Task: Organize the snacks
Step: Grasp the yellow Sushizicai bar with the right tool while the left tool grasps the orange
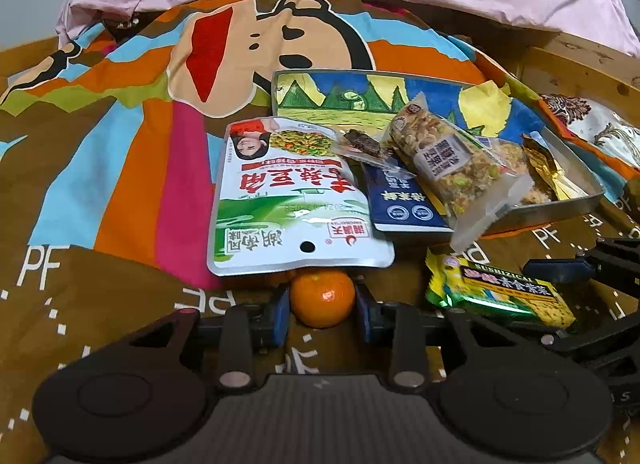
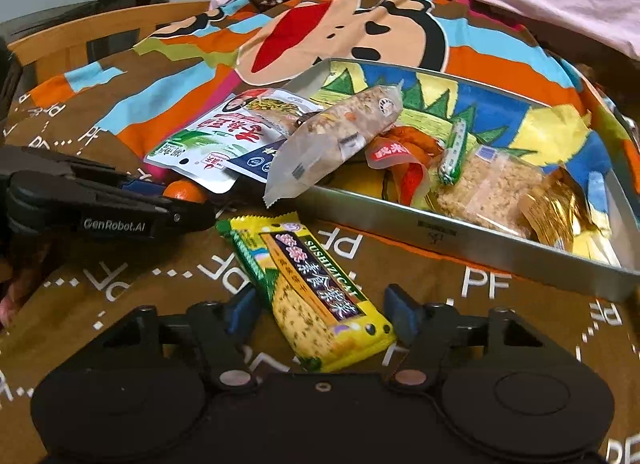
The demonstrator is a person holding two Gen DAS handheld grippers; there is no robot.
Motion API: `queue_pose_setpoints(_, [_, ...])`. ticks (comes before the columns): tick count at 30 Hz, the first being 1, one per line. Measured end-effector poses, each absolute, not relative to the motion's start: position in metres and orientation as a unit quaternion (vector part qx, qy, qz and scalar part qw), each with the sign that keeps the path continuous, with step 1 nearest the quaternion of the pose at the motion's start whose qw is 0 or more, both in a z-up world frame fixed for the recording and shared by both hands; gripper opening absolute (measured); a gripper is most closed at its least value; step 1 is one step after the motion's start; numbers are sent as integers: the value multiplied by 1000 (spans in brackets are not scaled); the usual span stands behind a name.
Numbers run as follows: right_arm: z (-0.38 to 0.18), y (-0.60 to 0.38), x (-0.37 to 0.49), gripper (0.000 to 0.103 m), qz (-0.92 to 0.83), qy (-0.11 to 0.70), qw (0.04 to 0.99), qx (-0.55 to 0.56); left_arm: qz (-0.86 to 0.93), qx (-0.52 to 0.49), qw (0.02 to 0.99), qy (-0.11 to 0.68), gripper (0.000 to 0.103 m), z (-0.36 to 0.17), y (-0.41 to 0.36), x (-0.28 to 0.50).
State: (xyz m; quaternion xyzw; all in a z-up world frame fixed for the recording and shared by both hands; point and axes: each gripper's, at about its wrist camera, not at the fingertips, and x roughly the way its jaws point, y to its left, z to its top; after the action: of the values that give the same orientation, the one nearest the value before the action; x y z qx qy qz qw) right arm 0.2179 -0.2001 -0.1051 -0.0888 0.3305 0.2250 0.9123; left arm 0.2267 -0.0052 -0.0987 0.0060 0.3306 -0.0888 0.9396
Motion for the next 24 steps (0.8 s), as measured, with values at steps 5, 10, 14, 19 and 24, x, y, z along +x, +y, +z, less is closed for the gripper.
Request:
queue_pose_setpoints(5, [-100,-201,208,59,207,343,913,-72,-91,7,938,333,35,-94,-7,212])
queue_pose_setpoints(10, [-94,-196,193,58,180,356,913,-82,-95,-3,934,345,35,-89,-7,193])
queue_pose_setpoints(14, [-90,-191,181,58,163,368,910,-100,-96,2,931,352,35,-86,-9,176])
queue_pose_setpoints(19, [-85,-188,166,59,150,385,904,-108,-95,10,930,355,35,-81,-11,161])
queue_pose_setpoints(24, [-84,-189,161,61,149,389,903,-105,-92,1,929,359,35,-79,-8,153])
